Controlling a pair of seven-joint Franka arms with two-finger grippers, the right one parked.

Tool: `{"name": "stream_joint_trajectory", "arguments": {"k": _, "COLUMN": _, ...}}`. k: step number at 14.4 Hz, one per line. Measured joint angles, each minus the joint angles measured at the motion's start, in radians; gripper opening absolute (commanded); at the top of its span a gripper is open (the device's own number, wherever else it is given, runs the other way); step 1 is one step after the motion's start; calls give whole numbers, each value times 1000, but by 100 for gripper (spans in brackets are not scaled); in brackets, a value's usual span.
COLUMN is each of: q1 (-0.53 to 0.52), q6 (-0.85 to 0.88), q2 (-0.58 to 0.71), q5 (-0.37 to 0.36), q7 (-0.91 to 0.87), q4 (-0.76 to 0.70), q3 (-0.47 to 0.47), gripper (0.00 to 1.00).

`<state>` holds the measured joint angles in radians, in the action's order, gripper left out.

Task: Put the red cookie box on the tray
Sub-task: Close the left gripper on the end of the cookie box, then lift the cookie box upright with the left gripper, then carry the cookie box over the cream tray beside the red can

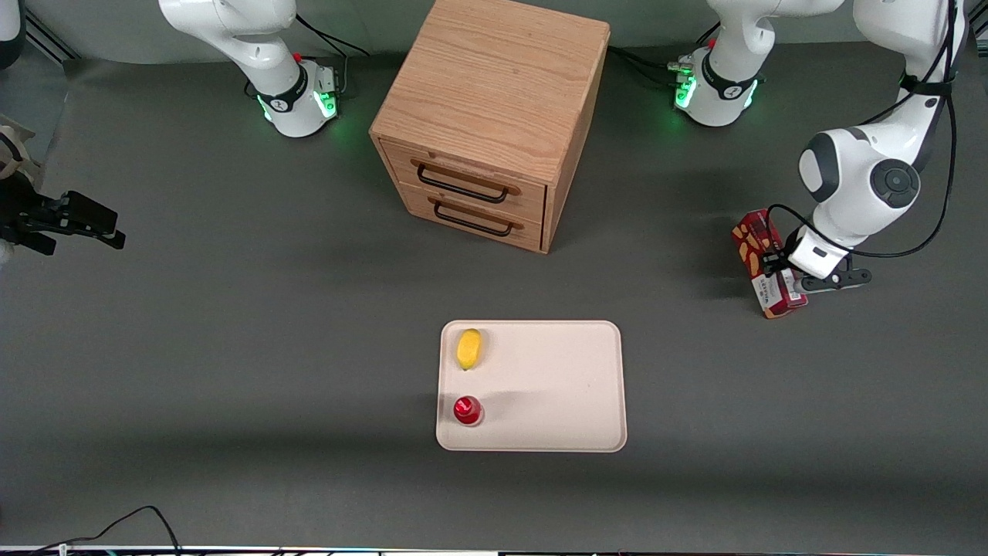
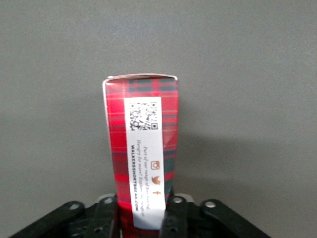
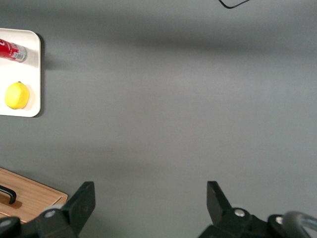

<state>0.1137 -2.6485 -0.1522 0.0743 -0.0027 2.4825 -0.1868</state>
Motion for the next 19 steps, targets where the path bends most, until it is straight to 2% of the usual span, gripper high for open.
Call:
{"name": "stream_joint_trajectory", "arguments": {"k": 3, "q1": 22, "q6": 46, "q2": 36, "q5": 0, "q7": 0, "q4": -23, "q3": 3, "gripper": 0}}
{"name": "stream_joint_trajectory", "arguments": {"k": 6, "q1": 31, "q6": 305, "q2": 125, "q5": -20, "q7": 0, "q4": -133, "q3": 7, "gripper": 0}}
{"name": "stream_joint_trajectory", "arguments": {"k": 9, "q1": 33, "q6": 678, "q2": 203, "q5": -76, "q7": 0, "q4": -363, "q3": 20, "gripper": 0}}
{"name": "stream_joint_trajectory", "arguments": {"k": 13, "q1": 51, "q6": 1133, "q2": 213, "q5": -107, "q7": -6, "q4": -743, "q3": 38, "gripper": 0}}
{"name": "stream_joint_trajectory", "arguments": {"k": 16, "q1": 57, "q6": 1349, "q2": 173, "q5": -107, "q7": -61, "q4": -963, "q3": 72, "gripper": 0}}
{"name": "stream_joint_trajectory", "arguments": {"k": 19, "q1": 63, "q6": 1396, "q2": 92, "q5": -94, "q7": -200, "q4": -1074, "q3": 162, "gripper": 0}}
